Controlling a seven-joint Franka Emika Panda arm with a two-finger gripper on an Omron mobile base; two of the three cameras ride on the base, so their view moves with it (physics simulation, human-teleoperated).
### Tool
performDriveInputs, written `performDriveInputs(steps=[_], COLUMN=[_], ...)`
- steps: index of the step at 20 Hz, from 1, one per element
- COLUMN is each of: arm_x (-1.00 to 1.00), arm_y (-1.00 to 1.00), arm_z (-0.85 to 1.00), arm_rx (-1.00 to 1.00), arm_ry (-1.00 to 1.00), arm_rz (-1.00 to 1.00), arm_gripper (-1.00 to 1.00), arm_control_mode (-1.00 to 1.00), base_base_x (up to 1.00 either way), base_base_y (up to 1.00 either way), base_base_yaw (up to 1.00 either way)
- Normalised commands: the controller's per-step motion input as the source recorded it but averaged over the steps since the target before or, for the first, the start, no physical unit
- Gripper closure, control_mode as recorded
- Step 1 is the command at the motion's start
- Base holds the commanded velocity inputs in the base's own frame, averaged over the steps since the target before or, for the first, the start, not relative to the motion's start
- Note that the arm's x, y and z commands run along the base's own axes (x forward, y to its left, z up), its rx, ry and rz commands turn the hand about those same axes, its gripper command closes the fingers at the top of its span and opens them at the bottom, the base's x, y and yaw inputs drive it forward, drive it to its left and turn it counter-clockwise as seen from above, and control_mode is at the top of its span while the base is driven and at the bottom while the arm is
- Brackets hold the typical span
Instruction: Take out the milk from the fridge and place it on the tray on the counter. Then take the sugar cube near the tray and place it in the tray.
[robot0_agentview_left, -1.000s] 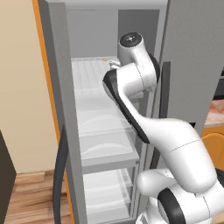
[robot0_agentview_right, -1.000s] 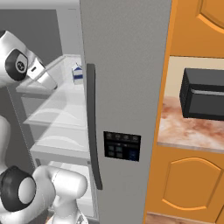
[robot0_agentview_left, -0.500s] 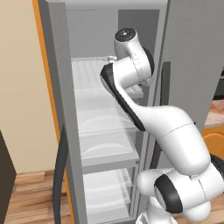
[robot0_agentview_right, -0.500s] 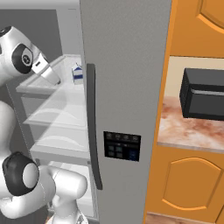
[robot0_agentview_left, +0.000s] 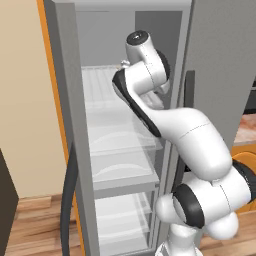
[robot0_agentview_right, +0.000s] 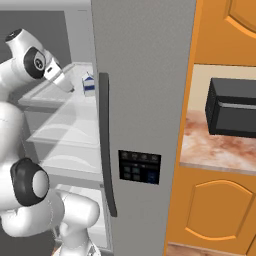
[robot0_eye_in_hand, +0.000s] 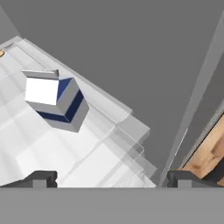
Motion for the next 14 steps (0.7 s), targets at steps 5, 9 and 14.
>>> performDriveInputs(steps=[5,9,14], arm_x=[0.55,0.37,0.40], arm_y=[0.01,0.00,0.02], arm_z=[0.00,0.00,0.00], arm_rx=[0.00,0.00,0.00], arm_ry=[0.01,0.01,0.00], arm_rz=[-0.03,-0.02,-0.04], arm_gripper=[-1.00,-1.00,-1.00], arm_control_mode=[-1.00,-1.00,-1.00], base_base_x=[0.00,0.00,0.00], base_base_y=[0.00,0.00,0.00], base_base_yaw=[0.00,0.00,0.00])
